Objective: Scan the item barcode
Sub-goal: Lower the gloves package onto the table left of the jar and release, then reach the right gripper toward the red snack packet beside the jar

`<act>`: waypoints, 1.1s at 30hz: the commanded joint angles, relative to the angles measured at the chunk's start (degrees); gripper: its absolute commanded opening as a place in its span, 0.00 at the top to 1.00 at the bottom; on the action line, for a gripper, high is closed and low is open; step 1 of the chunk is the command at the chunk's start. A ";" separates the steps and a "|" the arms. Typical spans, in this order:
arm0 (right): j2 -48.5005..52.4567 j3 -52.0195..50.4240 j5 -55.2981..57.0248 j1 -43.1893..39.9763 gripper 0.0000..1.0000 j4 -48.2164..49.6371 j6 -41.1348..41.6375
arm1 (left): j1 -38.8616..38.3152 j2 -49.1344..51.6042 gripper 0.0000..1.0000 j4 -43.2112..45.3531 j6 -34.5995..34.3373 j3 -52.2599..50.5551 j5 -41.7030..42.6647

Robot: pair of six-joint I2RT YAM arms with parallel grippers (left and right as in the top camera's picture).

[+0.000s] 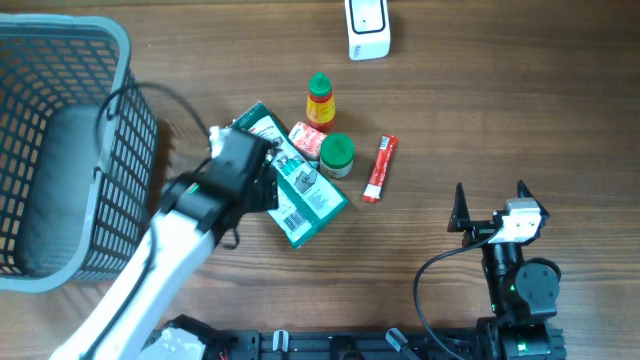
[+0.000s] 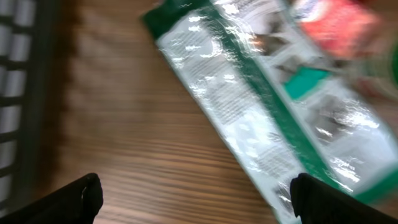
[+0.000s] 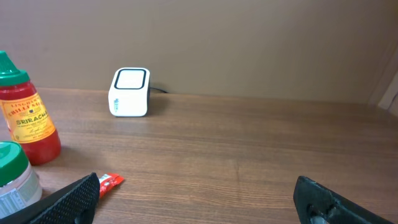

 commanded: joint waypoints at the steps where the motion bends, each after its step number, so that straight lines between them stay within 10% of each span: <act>1: 0.11 0.00 -0.92 -0.24 0.00 0.24 -0.28 | 3.08 -10.82 0.00 2.62 11.69 -3.34 18.43; 33: 0.11 0.00 -5.51 -0.24 0.01 0.09 6.88 | 3.50 -9.44 0.00 0.92 12.85 -3.67 16.83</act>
